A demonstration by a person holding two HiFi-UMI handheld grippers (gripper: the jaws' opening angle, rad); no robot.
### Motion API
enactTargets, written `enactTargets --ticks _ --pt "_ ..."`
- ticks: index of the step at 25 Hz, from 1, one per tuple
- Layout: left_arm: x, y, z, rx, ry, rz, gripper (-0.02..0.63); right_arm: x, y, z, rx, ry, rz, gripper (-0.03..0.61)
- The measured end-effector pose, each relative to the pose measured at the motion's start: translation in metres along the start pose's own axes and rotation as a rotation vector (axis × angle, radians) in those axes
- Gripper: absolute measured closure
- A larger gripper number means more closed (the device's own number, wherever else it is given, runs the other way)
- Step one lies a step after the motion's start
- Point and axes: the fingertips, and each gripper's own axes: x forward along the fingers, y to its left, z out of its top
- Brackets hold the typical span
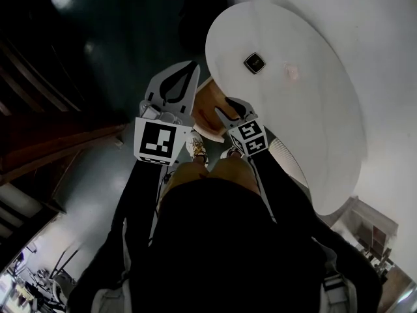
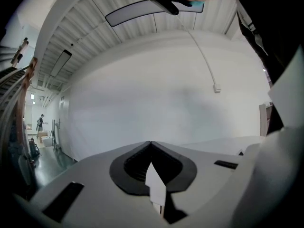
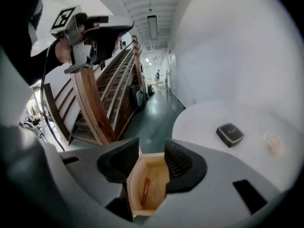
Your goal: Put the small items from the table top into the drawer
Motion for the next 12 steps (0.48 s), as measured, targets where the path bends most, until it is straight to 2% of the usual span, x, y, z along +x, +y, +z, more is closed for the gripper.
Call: enactTargets --ticks 6,12 --pt "0.018 -0.011 0.018 0.005 -0.019 -0.012 0.600 -0.050 -0.040 0.080 -0.048 -0.210 -0.121 0.394" --pt "0.039 -0.019 0.033 0.050 -0.034 -0.011 0.600 -0.110 -0.075 0.146 -0.108 -0.382 -0.207 0.394"
